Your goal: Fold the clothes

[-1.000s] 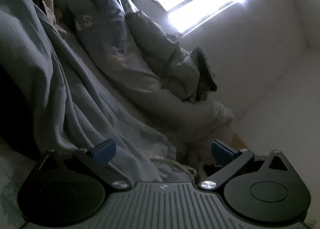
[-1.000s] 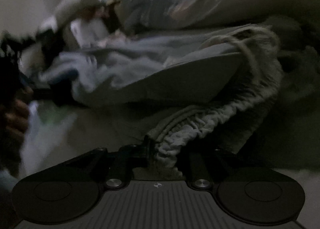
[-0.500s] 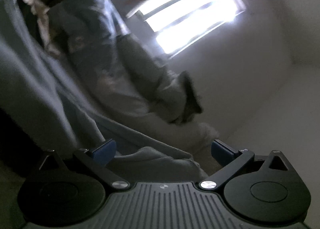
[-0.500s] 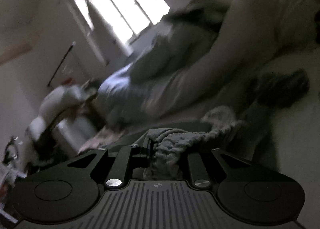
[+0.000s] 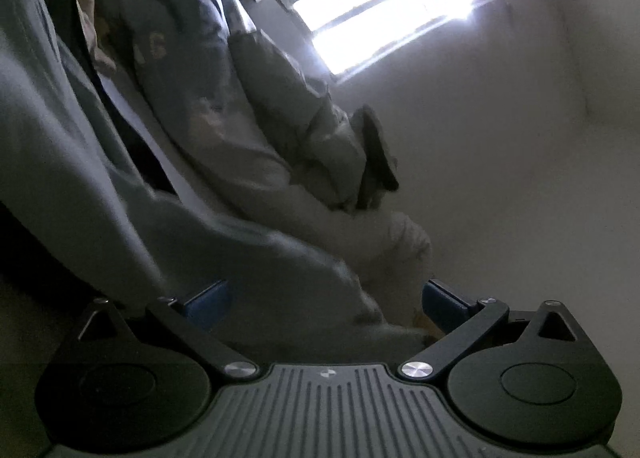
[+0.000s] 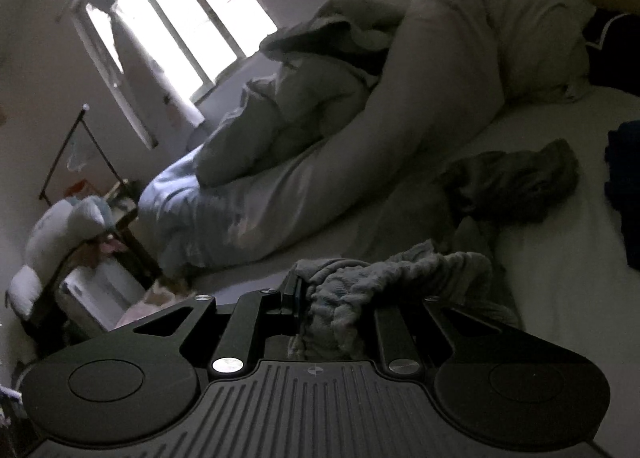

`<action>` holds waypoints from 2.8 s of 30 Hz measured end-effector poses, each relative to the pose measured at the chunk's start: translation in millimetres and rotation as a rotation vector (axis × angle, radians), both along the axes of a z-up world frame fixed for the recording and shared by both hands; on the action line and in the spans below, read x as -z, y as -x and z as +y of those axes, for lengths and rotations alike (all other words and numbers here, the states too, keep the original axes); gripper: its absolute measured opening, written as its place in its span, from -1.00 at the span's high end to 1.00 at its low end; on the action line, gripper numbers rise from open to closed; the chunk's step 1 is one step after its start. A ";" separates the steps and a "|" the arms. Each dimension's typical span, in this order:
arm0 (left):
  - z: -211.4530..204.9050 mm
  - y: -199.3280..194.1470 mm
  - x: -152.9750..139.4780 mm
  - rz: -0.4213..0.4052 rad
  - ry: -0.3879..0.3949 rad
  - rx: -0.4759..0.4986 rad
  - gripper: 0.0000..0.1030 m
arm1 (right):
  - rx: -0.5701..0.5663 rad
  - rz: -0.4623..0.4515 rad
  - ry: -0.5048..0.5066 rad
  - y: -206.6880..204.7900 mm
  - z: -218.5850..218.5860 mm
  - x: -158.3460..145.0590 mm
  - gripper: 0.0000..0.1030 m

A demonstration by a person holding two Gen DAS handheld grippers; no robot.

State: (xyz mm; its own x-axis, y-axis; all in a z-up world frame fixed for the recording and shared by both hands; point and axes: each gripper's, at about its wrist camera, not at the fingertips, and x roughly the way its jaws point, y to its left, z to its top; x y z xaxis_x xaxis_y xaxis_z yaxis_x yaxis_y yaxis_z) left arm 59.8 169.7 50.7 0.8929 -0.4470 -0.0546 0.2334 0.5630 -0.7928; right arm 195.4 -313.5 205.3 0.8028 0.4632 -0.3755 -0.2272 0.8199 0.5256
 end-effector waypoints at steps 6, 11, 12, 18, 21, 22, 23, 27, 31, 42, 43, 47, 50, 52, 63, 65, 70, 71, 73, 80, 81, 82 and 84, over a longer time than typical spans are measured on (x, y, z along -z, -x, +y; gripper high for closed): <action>-3.6 -5.7 15.5 0.060 0.006 0.021 -1.00 | -0.003 0.006 0.004 -0.6 7.3 -2.6 0.66; 18.4 -15.9 22.4 0.058 0.070 -0.037 -1.00 | -0.069 -0.004 0.026 19.2 2.5 -7.1 0.65; 22.1 -17.9 23.6 0.050 0.075 -0.047 -1.00 | -0.081 -0.003 0.023 25.1 -0.4 -5.4 0.65; 35.2 -21.7 24.9 0.029 0.258 -0.021 -1.00 | -0.114 0.100 0.064 70.7 -15.0 26.0 0.60; 31.9 -16.2 3.1 -0.042 0.207 0.009 -1.00 | -0.142 0.147 0.100 94.3 -16.7 44.7 0.59; 31.4 -14.6 -3.5 -0.071 0.196 0.025 -0.99 | -0.156 0.150 0.109 101.5 -16.7 47.7 0.58; 30.5 -14.2 -8.9 -0.096 0.193 0.039 -0.99 | -0.176 0.150 0.121 108.8 -16.0 50.0 0.58; 22.7 -17.5 -22.0 -0.115 0.120 0.042 -1.00 | -0.251 0.133 0.159 124.1 -8.6 54.1 0.58; 6.4 -8.0 -20.8 -0.062 -0.043 0.017 -1.00 | -0.260 0.108 0.158 122.2 -6.7 63.8 0.58; -18.5 37.9 21.7 0.216 -0.258 -0.088 -1.00 | -0.321 0.090 0.153 123.4 -9.4 72.8 0.58; -18.2 38.6 23.3 0.237 -0.257 -0.099 -1.00 | -0.328 0.088 0.167 124.5 -8.1 72.7 0.57; -18.1 35.1 25.2 0.300 -0.269 -0.107 -1.00 | -0.358 0.086 0.189 127.5 -9.7 70.4 0.57; -16.5 24.9 31.2 0.352 -0.255 -0.083 -1.00 | -0.379 0.095 0.207 129.6 -12.4 71.0 0.57; -17.8 17.4 33.8 0.350 -0.228 -0.058 -1.00 | -0.388 0.105 0.212 130.7 -14.0 74.1 0.57; -1.8 -55.4 5.0 0.225 -0.018 -0.041 -0.72 | -0.388 0.093 0.207 127.8 -16.0 78.6 0.57; -5.5 -78.1 -6.8 0.175 -0.053 -0.025 -0.66 | -0.374 0.099 0.183 123.2 -16.1 79.9 0.57; -26.2 -112.5 -19.9 0.204 -0.247 0.017 -0.72 | -0.389 0.122 0.201 115.9 -7.1 87.7 0.57; -30.0 -107.1 -21.2 0.195 -0.285 0.030 -0.75 | -0.389 0.128 0.199 114.0 -7.3 89.0 0.57; -36.1 -85.0 -23.6 0.174 -0.372 0.051 -0.90 | -0.388 0.139 0.183 110.7 -8.9 90.3 0.57; -32.0 -3.2 -12.8 0.259 -0.409 -0.002 -1.00 | -0.387 0.137 0.185 111.8 -7.6 90.3 0.57; -31.7 3.8 -8.9 0.289 -0.382 -0.017 -0.99 | -0.387 0.136 0.184 111.9 -8.0 89.8 0.57; -32.0 7.9 -4.8 0.325 -0.357 -0.025 -0.96 | -0.387 0.135 0.185 112.2 -8.1 89.3 0.57; -36.3 12.2 3.4 0.398 -0.321 -0.028 -0.95 | -0.387 0.132 0.187 113.4 -7.8 88.7 0.57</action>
